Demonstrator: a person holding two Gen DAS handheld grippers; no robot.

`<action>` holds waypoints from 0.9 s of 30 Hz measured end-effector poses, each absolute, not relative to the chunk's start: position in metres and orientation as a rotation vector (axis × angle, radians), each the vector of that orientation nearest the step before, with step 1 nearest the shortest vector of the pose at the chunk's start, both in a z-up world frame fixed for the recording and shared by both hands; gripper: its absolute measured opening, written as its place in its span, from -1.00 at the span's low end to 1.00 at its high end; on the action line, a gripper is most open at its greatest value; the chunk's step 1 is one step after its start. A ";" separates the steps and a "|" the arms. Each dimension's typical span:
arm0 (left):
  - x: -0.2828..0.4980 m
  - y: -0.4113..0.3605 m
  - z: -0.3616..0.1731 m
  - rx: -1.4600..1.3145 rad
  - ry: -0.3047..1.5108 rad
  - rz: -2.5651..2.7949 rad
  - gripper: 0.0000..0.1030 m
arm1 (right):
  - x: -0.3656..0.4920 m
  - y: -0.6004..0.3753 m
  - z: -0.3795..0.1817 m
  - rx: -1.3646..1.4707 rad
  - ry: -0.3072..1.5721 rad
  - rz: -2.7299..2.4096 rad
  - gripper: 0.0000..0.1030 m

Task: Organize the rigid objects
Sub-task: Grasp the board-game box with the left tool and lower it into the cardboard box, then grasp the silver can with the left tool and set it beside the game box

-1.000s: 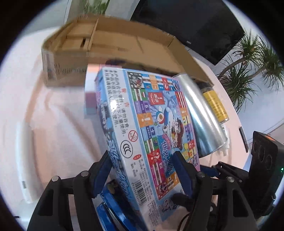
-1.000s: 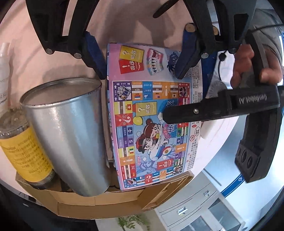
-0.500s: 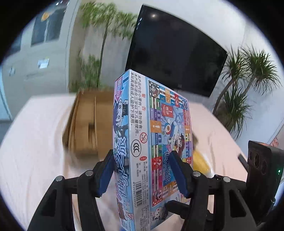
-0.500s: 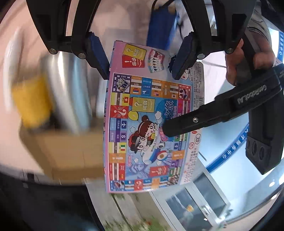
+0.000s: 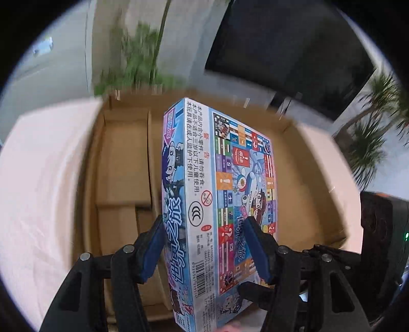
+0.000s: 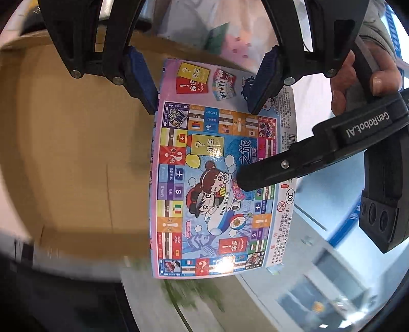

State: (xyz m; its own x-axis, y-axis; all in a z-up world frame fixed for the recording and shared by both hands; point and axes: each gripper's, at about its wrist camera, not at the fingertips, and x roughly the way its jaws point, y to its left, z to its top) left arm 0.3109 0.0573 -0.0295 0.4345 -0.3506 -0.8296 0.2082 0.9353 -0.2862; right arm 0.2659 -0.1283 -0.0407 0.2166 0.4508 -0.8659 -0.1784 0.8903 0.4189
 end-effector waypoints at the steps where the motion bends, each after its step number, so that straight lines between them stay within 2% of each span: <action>1: 0.310 0.054 -0.040 -0.111 1.070 -0.333 0.05 | 0.271 -0.127 -0.058 0.278 1.337 0.440 0.35; 3: 0.302 0.051 -0.041 -0.078 1.048 -0.326 0.06 | 0.279 -0.126 -0.068 0.301 1.361 0.462 0.30; 6: 0.294 0.050 -0.039 -0.076 1.074 -0.325 0.06 | 0.287 -0.118 -0.057 0.250 1.349 0.454 0.09; 13: 0.272 0.060 -0.033 -0.116 1.083 -0.374 0.05 | 0.282 -0.109 -0.051 0.182 1.337 0.473 0.11; 16: 0.261 0.060 -0.038 -0.115 1.088 -0.404 0.05 | 0.252 -0.136 -0.050 0.113 1.315 0.434 0.22; 20: 0.256 0.056 -0.044 -0.087 1.097 -0.415 0.04 | 0.260 -0.166 -0.078 0.161 1.333 0.367 0.22; 21: 0.252 0.058 -0.043 -0.087 1.082 -0.411 0.03 | 0.264 -0.166 -0.082 0.161 1.337 0.369 0.21; 23: 0.245 0.060 -0.039 -0.077 1.047 -0.399 0.03 | 0.273 -0.158 -0.097 0.192 1.391 0.422 0.01; 25: 0.233 0.066 -0.028 -0.059 0.992 -0.373 0.03 | 0.273 -0.145 -0.104 0.168 1.405 0.449 0.00; 27: 0.222 0.072 -0.015 -0.064 0.924 -0.355 0.08 | 0.267 -0.141 -0.100 0.150 1.374 0.459 0.07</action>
State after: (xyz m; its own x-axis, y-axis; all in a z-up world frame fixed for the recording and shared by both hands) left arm 0.2221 0.0721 -0.0147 0.5493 -0.3270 -0.7690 0.2725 0.9400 -0.2051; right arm 0.2675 -0.1414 -0.0996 0.1236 0.3996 -0.9083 -0.2271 0.9024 0.3661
